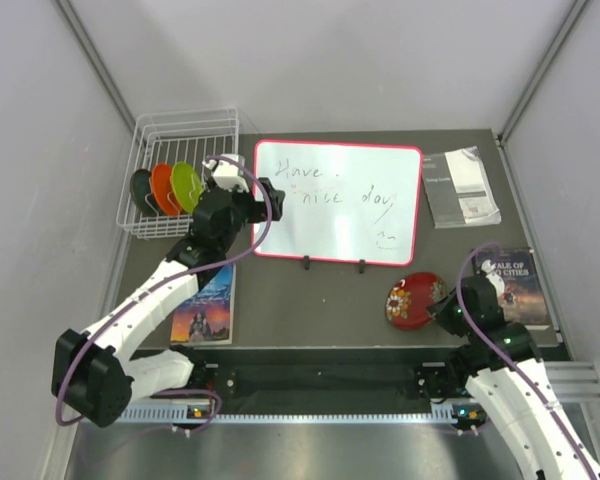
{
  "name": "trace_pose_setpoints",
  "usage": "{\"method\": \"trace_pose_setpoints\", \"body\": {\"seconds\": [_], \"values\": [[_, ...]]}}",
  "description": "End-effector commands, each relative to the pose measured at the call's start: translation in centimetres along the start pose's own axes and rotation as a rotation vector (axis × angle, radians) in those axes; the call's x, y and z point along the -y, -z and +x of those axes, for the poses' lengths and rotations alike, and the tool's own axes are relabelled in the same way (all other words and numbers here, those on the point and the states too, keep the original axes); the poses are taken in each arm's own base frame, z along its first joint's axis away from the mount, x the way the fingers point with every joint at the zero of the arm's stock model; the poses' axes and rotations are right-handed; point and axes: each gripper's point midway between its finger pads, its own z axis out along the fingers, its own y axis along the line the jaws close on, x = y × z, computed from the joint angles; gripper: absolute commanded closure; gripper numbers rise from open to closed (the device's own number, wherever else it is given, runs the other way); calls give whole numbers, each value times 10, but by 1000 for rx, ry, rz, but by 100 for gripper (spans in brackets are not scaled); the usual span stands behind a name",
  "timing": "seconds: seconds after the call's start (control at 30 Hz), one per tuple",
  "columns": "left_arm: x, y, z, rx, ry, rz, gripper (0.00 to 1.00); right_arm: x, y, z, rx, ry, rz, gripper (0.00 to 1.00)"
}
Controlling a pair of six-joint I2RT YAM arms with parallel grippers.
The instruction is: Unload the plates from the dish rack
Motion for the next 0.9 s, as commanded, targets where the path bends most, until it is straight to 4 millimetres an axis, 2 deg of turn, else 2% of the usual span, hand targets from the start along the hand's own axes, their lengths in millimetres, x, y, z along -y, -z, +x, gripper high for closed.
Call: {"method": "trace_pose_setpoints", "body": {"seconds": [0.0,0.07,0.13,0.27,0.43,0.7,0.77,0.87], "values": [[5,-3,-12,25,20,24,1,-12,-4,-2,-7,-6,-43,100],[6,-5,-10,19,25,28,1,-12,-4,0,-16,-6,-42,100],[6,-5,-8,15,26,31,1,-11,-5,1,-23,-5,-36,95],[3,-7,-6,11,27,24,1,-10,-11,2,-23,-10,-26,91],[0,-8,-2,-2,26,14,1,-8,-15,2,-41,3,4,77],[-3,-8,-2,-5,21,9,1,-4,-13,-1,-41,-6,48,66],[-5,-10,-1,-10,18,4,1,-4,-11,-3,-41,-15,63,62],[-12,-11,0,-11,16,-17,1,-2,-9,-6,-35,-16,93,50]]}}
